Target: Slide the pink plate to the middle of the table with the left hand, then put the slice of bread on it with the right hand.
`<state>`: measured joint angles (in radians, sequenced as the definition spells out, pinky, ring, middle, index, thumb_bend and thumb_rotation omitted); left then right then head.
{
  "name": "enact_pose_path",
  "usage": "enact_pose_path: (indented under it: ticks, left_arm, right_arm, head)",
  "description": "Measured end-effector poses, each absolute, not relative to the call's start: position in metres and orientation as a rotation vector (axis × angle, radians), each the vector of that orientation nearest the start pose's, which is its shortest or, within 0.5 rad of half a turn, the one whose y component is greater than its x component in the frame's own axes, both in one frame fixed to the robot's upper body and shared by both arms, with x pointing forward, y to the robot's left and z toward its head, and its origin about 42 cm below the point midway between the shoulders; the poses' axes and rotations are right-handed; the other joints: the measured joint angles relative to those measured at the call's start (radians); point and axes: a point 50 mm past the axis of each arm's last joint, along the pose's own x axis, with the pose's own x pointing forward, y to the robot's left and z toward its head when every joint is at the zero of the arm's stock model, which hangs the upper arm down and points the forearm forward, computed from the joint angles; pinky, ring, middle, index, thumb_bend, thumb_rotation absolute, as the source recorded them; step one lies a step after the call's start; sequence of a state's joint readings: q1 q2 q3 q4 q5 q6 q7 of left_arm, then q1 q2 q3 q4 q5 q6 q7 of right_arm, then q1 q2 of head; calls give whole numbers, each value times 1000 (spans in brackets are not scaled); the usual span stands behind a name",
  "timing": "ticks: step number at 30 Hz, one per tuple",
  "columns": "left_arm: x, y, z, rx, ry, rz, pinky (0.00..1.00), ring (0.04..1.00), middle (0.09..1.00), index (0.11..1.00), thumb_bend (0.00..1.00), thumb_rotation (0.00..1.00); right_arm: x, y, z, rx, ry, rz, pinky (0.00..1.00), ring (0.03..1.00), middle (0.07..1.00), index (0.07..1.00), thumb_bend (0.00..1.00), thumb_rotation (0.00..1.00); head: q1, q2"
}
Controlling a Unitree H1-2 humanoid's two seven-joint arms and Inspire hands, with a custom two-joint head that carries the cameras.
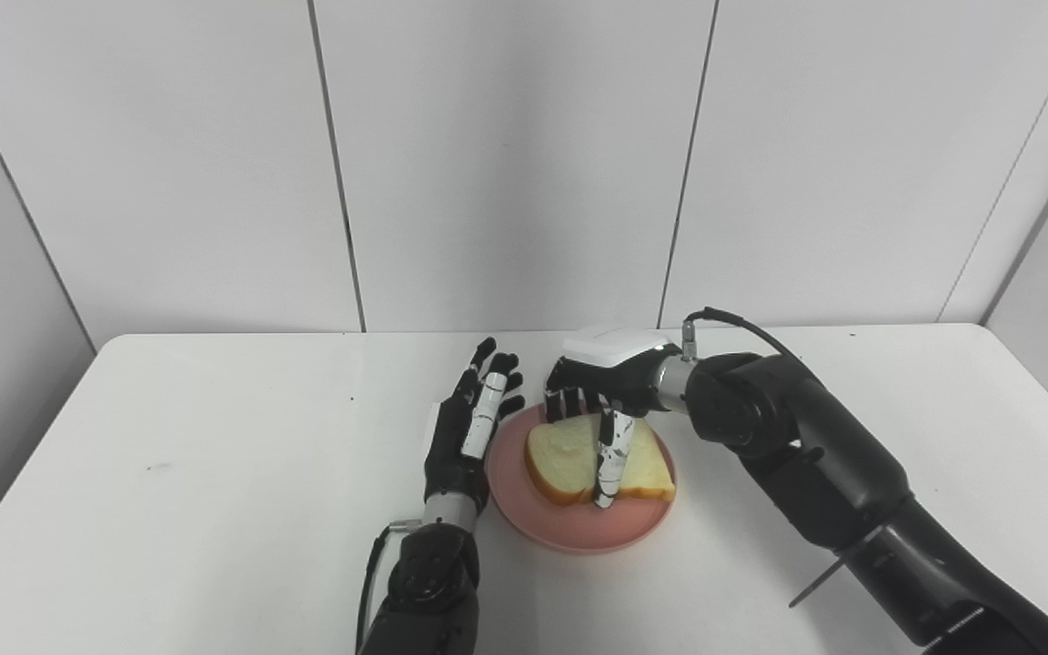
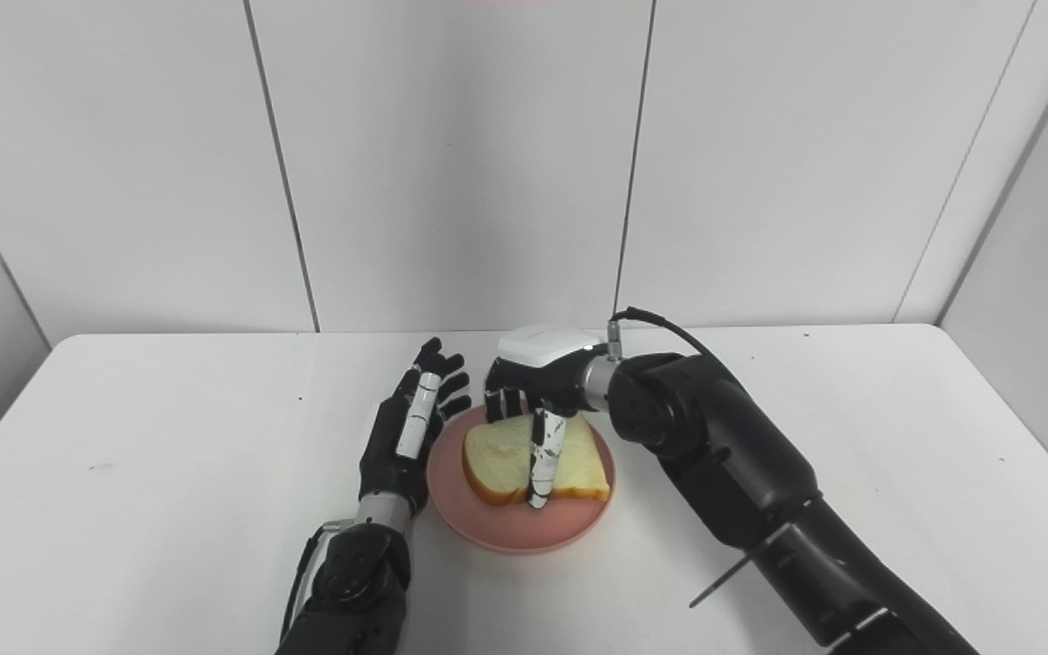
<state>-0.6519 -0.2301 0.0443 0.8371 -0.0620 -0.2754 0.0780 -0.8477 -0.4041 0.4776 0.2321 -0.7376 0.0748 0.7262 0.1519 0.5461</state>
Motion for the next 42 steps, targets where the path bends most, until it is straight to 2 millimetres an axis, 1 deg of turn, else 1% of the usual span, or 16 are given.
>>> enact_pose_path:
  ticks: [4, 10, 15, 29, 32, 33, 34, 35, 37, 39, 40, 41, 42]
  left_arm:
    - [445, 47, 127, -229, -27, -158, 795, 846, 858, 900, 826, 776]
    - [444, 47, 127, -231, -32, -157, 800, 846, 853, 897, 823, 776]
    - [444, 47, 127, -231, -33, -157, 776, 838, 852, 888, 823, 772]
    - [443, 48, 127, -232, -35, -155, 765, 829, 850, 884, 801, 773]
    - [443, 48, 127, -231, -35, -156, 768, 831, 852, 884, 801, 773]
    - [443, 48, 127, -231, -35, -156, 768, 835, 850, 885, 800, 776]
    - [443, 48, 127, -231, -35, -156, 766, 837, 847, 885, 798, 779]
    - [443, 48, 127, -231, -35, -156, 765, 837, 846, 885, 797, 780]
    - [443, 48, 127, -231, -35, -156, 765, 839, 842, 887, 791, 782]
    - [443, 48, 127, -231, -35, -156, 767, 841, 844, 888, 792, 786]
    - [443, 47, 127, -230, -35, -157, 761, 843, 843, 888, 794, 787]
    - [443, 47, 127, -229, -36, -158, 759, 846, 845, 888, 796, 787]
    - [443, 47, 127, -228, -36, -159, 760, 847, 846, 889, 796, 786]
  right_arm:
    - [478, -164, 290, -1501, -108, 758, 395, 464, 481, 503, 530, 0]
    - [483, -163, 276, -1494, -61, 771, 390, 465, 485, 498, 531, 0]
    - [484, -163, 275, -1467, -84, 765, 393, 464, 481, 501, 531, 0]
    - [486, -159, 270, -1455, -91, 755, 392, 466, 475, 509, 530, 1]
    - [486, -159, 269, -1456, -92, 756, 415, 491, 480, 507, 530, 1]
    - [486, -159, 269, -1458, -91, 756, 450, 531, 578, 500, 526, 80]
    - [486, -158, 269, -1461, -91, 757, 482, 563, 631, 498, 524, 112]
    - [485, -158, 269, -1464, -91, 758, 495, 575, 647, 497, 523, 120]
    - [485, -158, 268, -1471, -90, 758, 550, 640, 704, 497, 523, 132]
    - [485, -157, 268, -1485, -88, 753, 574, 670, 728, 497, 523, 135]
    - [485, -157, 268, -1493, -87, 749, 603, 713, 758, 607, 742, 117]
    - [485, -157, 268, -1500, -87, 747, 630, 748, 784, 666, 863, 131]
    - [485, -157, 267, -1507, -88, 746, 650, 771, 802, 689, 910, 162]
  head:
    - [0, 5]
    - [-3, 11]
    - [-5, 12]
    - [-15, 23]
    - [-18, 23]
    - [-20, 22]
    - [-20, 23]
    - [-21, 22]
    - [-21, 23]
    - [-23, 23]
    - [-23, 23]
    - [-23, 25]
    - [-25, 25]
